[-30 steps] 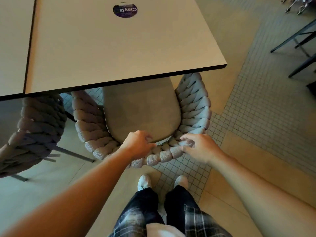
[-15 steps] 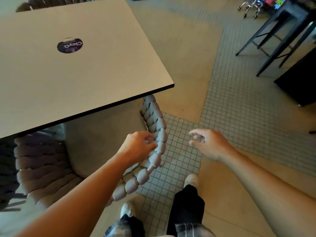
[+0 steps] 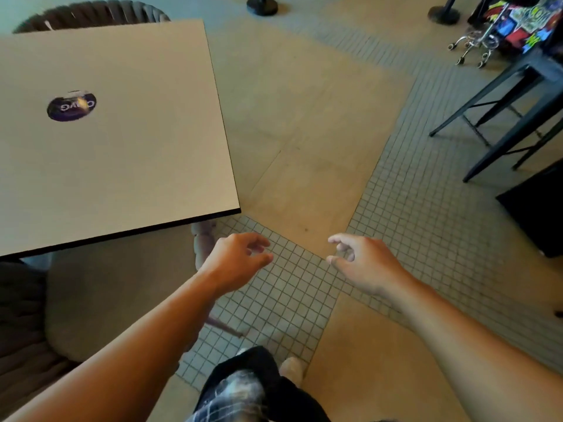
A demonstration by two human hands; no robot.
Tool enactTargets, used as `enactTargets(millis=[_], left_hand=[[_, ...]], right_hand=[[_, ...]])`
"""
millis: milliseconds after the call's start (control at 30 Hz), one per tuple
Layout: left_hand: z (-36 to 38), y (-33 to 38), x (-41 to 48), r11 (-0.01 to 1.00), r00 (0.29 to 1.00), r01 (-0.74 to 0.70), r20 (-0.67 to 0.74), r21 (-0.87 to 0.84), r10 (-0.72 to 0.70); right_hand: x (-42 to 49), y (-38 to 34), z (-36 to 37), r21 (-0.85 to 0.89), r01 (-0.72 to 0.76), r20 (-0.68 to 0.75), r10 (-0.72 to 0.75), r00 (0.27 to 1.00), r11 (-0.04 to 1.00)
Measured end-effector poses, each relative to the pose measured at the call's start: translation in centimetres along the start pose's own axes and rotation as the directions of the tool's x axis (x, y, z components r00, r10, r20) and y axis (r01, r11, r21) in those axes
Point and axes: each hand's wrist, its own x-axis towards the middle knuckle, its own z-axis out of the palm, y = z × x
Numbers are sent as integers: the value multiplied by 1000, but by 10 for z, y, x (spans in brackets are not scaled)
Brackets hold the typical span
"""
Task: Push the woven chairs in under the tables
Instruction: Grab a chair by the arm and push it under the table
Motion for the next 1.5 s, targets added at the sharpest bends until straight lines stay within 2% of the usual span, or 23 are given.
enactTargets(millis=[267, 433, 667, 967, 1233, 1367, 1500], left_hand=[[-19, 54, 112, 1000, 999, -11, -49, -2, 11], [-39, 75, 213, 999, 996, 25, -85, -40, -28], [-97, 106, 346, 986, 991, 104, -75, -130, -115], [-163, 141, 488, 957, 964, 202, -133, -208, -232], [-203, 168, 627, 903, 905, 315, -193, -291, -378], [-231, 190, 693, 856, 846, 384, -239, -346, -476], [-272, 201, 743, 823, 800, 389, -292, -414, -524]], right_hand=[[105, 16, -83, -52, 50, 2, -50, 999, 997], [210, 14, -133, -101, 89, 34, -86, 996, 991], [360, -15, -201, -167, 125, 100, -110, 989, 978], [532, -61, -276, -196, 247, 151, -220, 964, 949], [713, -94, -335, -168, 405, 212, -368, 905, 899], [800, -117, -372, -209, 480, 277, -419, 865, 852], [876, -152, -402, -223, 543, 330, -462, 824, 810]])
